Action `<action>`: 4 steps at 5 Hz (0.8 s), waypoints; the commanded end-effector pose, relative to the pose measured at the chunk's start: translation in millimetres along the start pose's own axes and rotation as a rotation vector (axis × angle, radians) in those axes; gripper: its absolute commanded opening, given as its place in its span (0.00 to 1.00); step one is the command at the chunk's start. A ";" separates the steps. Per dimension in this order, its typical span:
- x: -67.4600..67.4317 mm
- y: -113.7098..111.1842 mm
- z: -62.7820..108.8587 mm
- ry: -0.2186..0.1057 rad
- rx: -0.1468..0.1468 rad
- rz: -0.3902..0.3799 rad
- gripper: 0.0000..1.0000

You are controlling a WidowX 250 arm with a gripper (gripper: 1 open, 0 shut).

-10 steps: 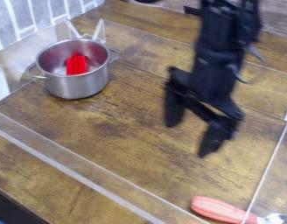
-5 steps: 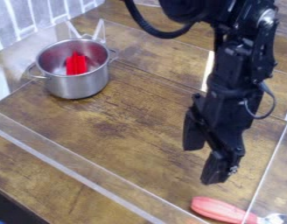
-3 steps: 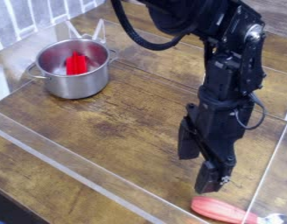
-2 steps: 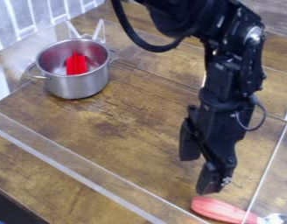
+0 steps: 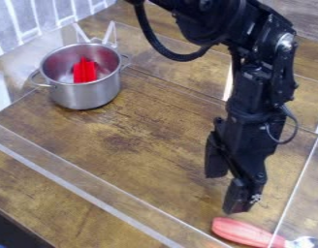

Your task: Put the red object in the silver pot

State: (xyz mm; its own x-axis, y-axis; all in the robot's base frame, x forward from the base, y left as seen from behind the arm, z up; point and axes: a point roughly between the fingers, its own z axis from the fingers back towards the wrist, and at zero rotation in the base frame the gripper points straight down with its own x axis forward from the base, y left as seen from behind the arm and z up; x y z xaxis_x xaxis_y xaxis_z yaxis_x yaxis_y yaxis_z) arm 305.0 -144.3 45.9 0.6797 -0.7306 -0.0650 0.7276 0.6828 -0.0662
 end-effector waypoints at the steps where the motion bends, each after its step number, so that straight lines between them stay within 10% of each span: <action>1: 1.3 6.2 12.5 -0.047 0.008 -0.016 1.00; 4: -0.1 4.8 11.0 -0.056 -0.019 -0.021 1.00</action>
State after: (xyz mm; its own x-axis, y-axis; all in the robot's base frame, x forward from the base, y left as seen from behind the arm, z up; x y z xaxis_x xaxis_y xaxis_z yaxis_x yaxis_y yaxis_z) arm 304.2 -142.2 43.2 0.6661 -0.7445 -0.0461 0.7380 0.6667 -0.1039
